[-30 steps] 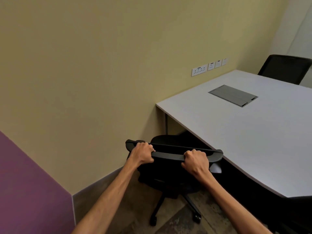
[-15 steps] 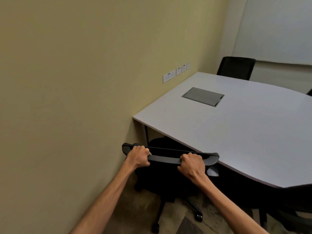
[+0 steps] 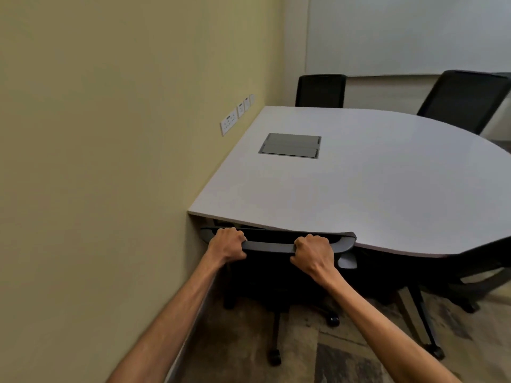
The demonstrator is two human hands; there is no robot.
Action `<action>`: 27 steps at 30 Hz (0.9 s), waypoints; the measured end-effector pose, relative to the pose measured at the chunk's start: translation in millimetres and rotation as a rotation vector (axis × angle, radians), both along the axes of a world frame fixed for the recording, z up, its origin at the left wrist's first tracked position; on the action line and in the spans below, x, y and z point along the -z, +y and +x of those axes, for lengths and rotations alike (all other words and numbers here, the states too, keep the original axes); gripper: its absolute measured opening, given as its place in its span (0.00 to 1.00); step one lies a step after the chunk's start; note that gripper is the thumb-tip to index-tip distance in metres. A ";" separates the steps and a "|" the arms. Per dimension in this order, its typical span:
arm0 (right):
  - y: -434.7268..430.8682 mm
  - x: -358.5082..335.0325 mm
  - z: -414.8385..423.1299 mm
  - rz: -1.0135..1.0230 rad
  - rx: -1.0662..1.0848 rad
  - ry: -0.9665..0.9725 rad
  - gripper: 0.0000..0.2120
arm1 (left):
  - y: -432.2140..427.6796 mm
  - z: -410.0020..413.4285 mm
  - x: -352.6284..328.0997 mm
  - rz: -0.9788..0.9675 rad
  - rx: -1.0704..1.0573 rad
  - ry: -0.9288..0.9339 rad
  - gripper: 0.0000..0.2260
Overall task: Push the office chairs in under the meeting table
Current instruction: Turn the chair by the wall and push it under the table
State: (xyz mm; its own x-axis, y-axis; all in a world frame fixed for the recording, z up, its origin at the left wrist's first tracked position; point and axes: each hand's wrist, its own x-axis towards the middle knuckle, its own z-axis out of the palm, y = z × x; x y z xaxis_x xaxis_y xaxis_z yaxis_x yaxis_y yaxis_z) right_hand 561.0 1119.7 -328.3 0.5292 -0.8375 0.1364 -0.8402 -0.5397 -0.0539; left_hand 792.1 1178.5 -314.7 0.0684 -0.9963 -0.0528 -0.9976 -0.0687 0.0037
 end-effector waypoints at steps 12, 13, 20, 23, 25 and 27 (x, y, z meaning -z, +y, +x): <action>-26.4 -0.7 73.5 0.033 0.172 -0.039 0.09 | -65.6 78.8 -1.0 -0.012 0.132 0.035 0.13; -28.2 0.1 74.1 0.029 0.169 -0.046 0.10 | -66.5 79.4 -1.1 -0.006 0.132 0.040 0.13; -63.4 1.1 95.0 0.022 0.240 -0.071 0.10 | -113.8 101.5 -5.5 0.014 0.199 0.022 0.10; -77.4 0.1 103.9 0.029 0.249 -0.062 0.12 | -131.6 110.5 -3.5 0.010 0.212 0.011 0.10; -87.0 -1.6 102.1 0.019 0.258 -0.036 0.11 | -139.1 109.1 -4.6 0.000 0.234 0.010 0.10; -101.2 -1.7 99.7 0.008 0.277 -0.030 0.11 | -154.3 110.1 -2.3 -0.012 0.270 0.017 0.10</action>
State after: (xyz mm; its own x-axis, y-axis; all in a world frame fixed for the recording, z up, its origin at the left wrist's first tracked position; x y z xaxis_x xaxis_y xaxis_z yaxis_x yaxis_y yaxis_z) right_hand 660.8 1018.5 -326.6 0.2756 -0.9508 0.1414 -0.9536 -0.2890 -0.0848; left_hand 902.2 1024.2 -312.4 -0.2004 -0.9789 -0.0397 -0.9797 0.1997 0.0197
